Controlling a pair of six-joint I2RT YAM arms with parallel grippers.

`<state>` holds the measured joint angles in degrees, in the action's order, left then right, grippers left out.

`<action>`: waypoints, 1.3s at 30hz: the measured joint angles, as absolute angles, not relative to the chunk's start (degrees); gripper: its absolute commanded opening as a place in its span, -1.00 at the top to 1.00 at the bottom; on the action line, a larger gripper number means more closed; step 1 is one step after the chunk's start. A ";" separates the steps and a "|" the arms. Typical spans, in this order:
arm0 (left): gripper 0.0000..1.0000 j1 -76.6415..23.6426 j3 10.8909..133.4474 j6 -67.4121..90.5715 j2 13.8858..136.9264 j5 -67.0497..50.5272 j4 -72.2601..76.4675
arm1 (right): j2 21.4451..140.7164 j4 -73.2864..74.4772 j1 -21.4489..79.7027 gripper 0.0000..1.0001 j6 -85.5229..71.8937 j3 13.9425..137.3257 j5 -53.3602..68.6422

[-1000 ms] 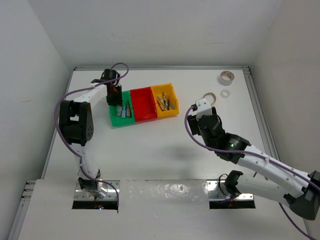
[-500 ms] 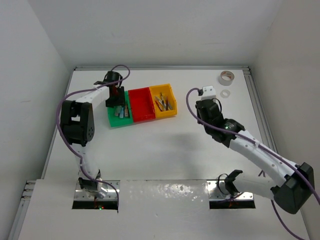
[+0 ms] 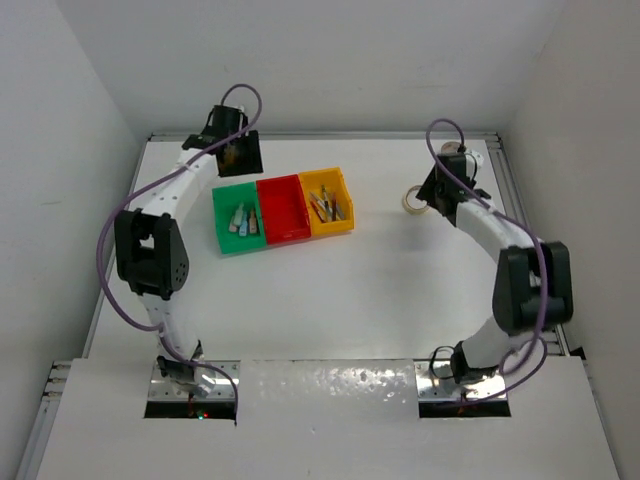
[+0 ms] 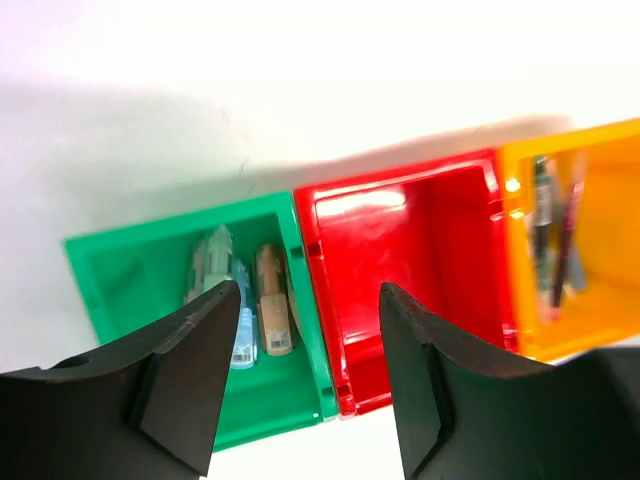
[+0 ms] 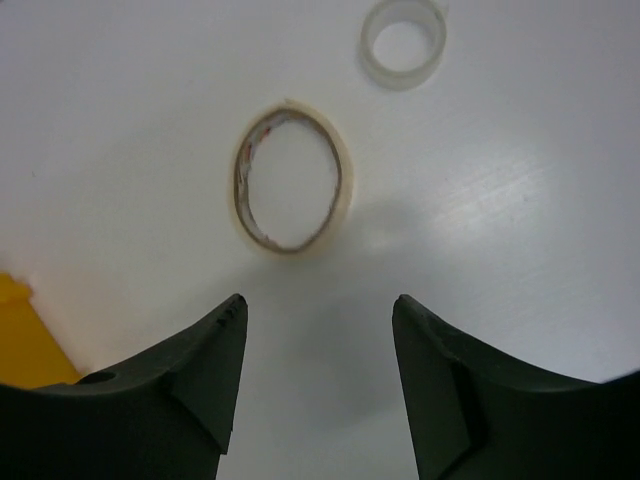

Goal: Sort the stationery into containers
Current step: Pick up the stationery from the center of the board.

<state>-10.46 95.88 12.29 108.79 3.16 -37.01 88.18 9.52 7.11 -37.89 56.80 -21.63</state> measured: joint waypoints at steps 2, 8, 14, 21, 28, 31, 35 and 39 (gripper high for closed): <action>-0.12 -9.58 97.78 11.09 107.81 2.17 -37.26 | 95.09 9.06 5.19 -0.19 -39.20 62.06 -19.64; -0.11 -5.43 96.75 5.48 101.67 -1.30 -37.56 | 111.83 11.18 2.37 -0.16 -40.62 77.71 -15.79; -0.10 0.54 88.51 3.25 94.80 -5.58 -37.69 | 119.22 15.70 2.35 -0.02 -41.01 83.70 -16.43; -0.10 5.82 87.94 2.02 94.50 -8.38 -38.46 | 119.98 18.85 1.65 0.09 -41.19 82.56 -17.72; -0.09 8.01 89.03 1.93 94.50 -10.20 -38.70 | 121.62 20.34 0.78 0.31 -41.23 81.93 -17.19; -0.10 8.38 89.06 1.91 94.50 -10.59 -38.76 | 122.06 20.62 0.54 0.72 -41.17 82.81 -16.40; -0.10 9.06 89.06 1.91 94.50 -11.18 -38.79 | 122.34 20.84 0.49 1.00 -40.97 82.87 -15.77; -0.10 10.48 89.06 1.91 94.48 -11.84 -38.79 | 122.02 20.93 1.15 1.00 -37.85 82.78 -17.19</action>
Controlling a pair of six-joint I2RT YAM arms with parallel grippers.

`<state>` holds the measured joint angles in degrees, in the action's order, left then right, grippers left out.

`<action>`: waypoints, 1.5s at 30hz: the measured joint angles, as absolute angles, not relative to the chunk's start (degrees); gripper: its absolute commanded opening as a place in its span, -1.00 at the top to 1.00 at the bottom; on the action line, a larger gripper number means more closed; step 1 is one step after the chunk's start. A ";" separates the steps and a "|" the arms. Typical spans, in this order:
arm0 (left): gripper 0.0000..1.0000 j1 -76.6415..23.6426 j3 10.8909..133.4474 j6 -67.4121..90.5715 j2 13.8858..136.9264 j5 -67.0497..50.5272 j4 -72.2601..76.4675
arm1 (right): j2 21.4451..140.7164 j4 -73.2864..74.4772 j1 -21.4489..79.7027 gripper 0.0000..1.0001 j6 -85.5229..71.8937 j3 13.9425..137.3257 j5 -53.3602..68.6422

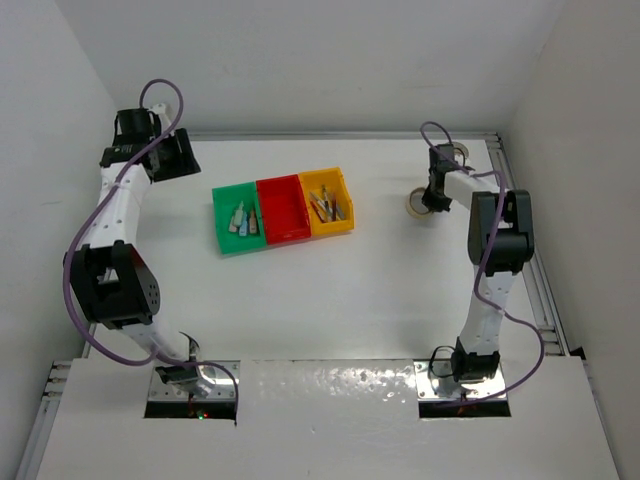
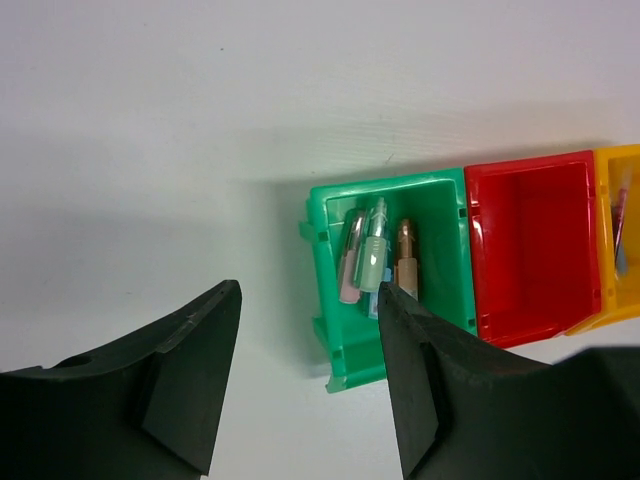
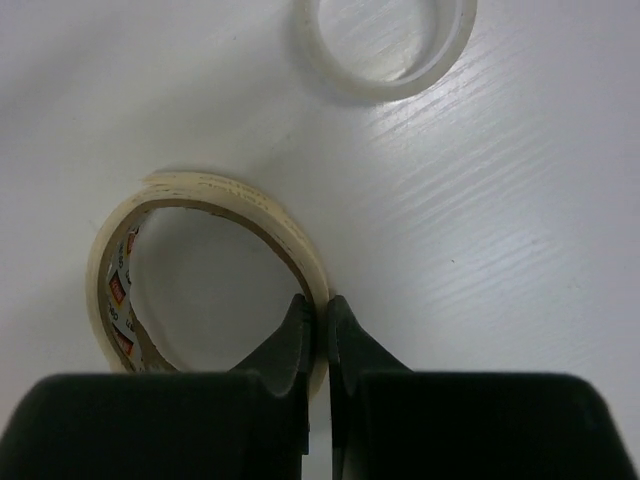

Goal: Sort the stationery into containers
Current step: Pick up the stationery from the center of the board, then place the stationery in the storage box.

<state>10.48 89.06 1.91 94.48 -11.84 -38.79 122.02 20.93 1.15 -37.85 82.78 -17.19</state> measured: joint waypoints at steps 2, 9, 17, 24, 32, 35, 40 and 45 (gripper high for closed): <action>-0.10 11.42 89.06 1.93 94.48 -12.23 -38.81 | 120.49 21.21 2.31 1.00 -34.37 81.76 -19.68; -0.09 14.63 89.03 1.98 94.17 -12.91 -38.74 | 103.50 16.21 16.95 1.00 -22.33 79.50 -28.03; -0.10 16.47 88.99 2.20 93.51 -14.09 -38.54 | 109.58 11.03 37.54 1.00 -17.61 97.97 -27.09; -0.09 16.73 88.03 2.66 93.14 -15.40 -38.35 | 124.95 13.13 42.04 1.00 -18.02 103.02 -22.46; -0.09 16.88 87.15 3.07 93.08 -15.92 -37.98 | 129.95 14.66 41.78 1.00 -22.55 106.34 -18.90; -0.09 16.88 87.05 3.09 93.06 -15.94 -37.93 | 130.23 14.52 41.87 1.00 -23.35 107.22 -19.09; -0.10 16.97 86.98 3.16 92.97 -16.12 -37.91 | 131.85 14.61 42.15 1.00 -26.22 107.31 -21.28; -0.09 17.12 86.98 3.31 92.97 -16.36 -37.91 | 133.43 14.74 42.52 0.81 -28.58 107.31 -23.62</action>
<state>17.12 86.98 3.31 92.97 -16.36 -37.91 133.43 14.74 42.52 -28.58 107.31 -23.62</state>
